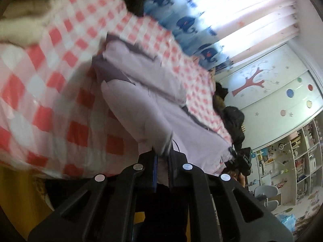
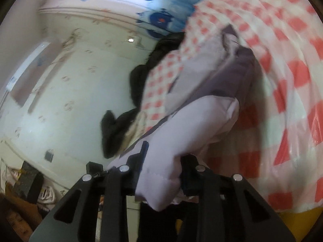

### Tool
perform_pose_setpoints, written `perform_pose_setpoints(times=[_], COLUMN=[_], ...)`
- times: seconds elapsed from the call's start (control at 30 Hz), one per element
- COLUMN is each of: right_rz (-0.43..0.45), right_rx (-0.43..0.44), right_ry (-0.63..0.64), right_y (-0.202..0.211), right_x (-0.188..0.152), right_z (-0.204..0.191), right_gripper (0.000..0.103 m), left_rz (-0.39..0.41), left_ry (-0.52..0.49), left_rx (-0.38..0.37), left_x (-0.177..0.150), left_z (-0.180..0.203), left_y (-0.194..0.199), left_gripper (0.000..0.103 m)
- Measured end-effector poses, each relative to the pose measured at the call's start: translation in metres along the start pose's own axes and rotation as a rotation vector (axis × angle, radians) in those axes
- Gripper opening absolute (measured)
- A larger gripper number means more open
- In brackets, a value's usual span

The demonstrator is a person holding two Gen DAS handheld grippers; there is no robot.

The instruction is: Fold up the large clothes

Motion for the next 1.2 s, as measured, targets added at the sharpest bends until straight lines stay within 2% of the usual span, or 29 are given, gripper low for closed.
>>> perform_pose_setpoints(times=[0.1, 0.17, 0.2, 0.23, 0.27, 0.3, 0.37, 0.4, 0.47, 0.5, 0.6, 0.63, 0.67, 0.73, 0.8, 0.83, 0.9, 1.0, 1.03, 1.13, 1.2], right_rz=[-0.044, -0.132, -0.188, -0.237, -0.303, -0.328, -0.301, -0.259, -0.134, -0.1, -0.023, -0.011, -0.001, -0.018, -0.058, -0.081, -0.106, -0.132, -0.138, -0.117, -0.136], right_rx=[0.003, -0.02, -0.061, -0.09, -0.115, -0.162, -0.274, -0.31, -0.378, -0.385, -0.411, -0.427, -0.44, -0.466, -0.57, -0.595, -0.702, -0.832, -0.847, -0.913, -0.927], right_ry=[0.037, 0.04, 0.028, 0.012, -0.019, -0.055, -0.124, -0.143, -0.111, -0.071, 0.112, 0.184, 0.243, 0.317, 0.385, 0.379, 0.34, 0.283, 0.281, 0.343, 0.369], right_y=[0.016, 0.022, 0.024, 0.026, 0.027, 0.035, 0.056, 0.065, 0.079, 0.075, 0.028, -0.001, -0.032, -0.09, -0.154, -0.179, -0.216, -0.238, -0.238, -0.247, -0.251], right_x=[-0.02, -0.052, -0.076, -0.094, -0.117, -0.133, -0.137, -0.129, -0.09, -0.07, 0.001, 0.026, 0.048, 0.077, 0.107, 0.115, 0.138, 0.159, 0.162, 0.18, 0.182], right_z=[-0.026, -0.026, -0.015, -0.004, 0.012, 0.033, 0.068, 0.077, 0.077, 0.069, 0.03, 0.019, 0.013, 0.014, 0.042, 0.059, 0.112, 0.19, 0.205, 0.223, 0.227], right_gripper=[0.028, 0.032, 0.042, 0.049, 0.056, 0.056, 0.056, 0.057, 0.067, 0.072, 0.083, 0.083, 0.083, 0.083, 0.083, 0.083, 0.082, 0.075, 0.075, 0.075, 0.076], left_rz=[-0.001, -0.061, -0.099, -0.106, -0.092, -0.061, 0.016, 0.039, 0.084, 0.093, 0.105, 0.107, 0.102, 0.1, 0.118, 0.126, 0.143, 0.136, 0.121, 0.054, 0.048], left_ry=[-0.039, -0.085, -0.093, -0.076, -0.024, 0.046, 0.125, 0.125, 0.068, 0.029, -0.1, -0.123, -0.155, -0.176, -0.203, -0.209, -0.229, -0.2, -0.175, -0.128, -0.212], left_rx=[0.007, 0.073, 0.139, 0.192, 0.283, 0.366, 0.387, 0.375, 0.354, 0.343, 0.296, 0.282, 0.25, 0.205, 0.186, 0.183, 0.191, 0.229, 0.248, 0.313, 0.372], left_x=[-0.011, -0.033, -0.044, -0.047, -0.049, -0.046, -0.032, -0.024, 0.0, 0.01, 0.051, 0.062, 0.081, 0.109, 0.136, 0.15, 0.176, 0.21, 0.216, 0.221, 0.213], left_z=[-0.009, -0.032, -0.055, -0.077, -0.109, -0.14, -0.162, -0.161, -0.139, -0.124, -0.074, -0.06, -0.042, -0.019, 0.002, 0.007, 0.012, 0.0, -0.012, -0.054, -0.06], left_y=[0.043, 0.061, 0.066, 0.074, 0.083, 0.094, 0.112, 0.113, 0.101, 0.088, 0.016, -0.007, -0.046, -0.106, -0.164, -0.191, -0.24, -0.311, -0.327, -0.372, -0.38], left_gripper=[0.006, 0.007, 0.011, 0.014, 0.021, 0.026, 0.033, 0.038, 0.059, 0.066, 0.072, 0.072, 0.072, 0.072, 0.072, 0.072, 0.072, 0.075, 0.075, 0.075, 0.075])
Point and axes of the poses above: each gripper's, at about its wrist camera, not at the fingertips, and y roughly against the way its jaws point, z to its right, x to its top, the point moved 9 cm from there along -y, roughly the way its jaws point, and after that the axes turned 9 degrees about y, right-handed, at the moved point
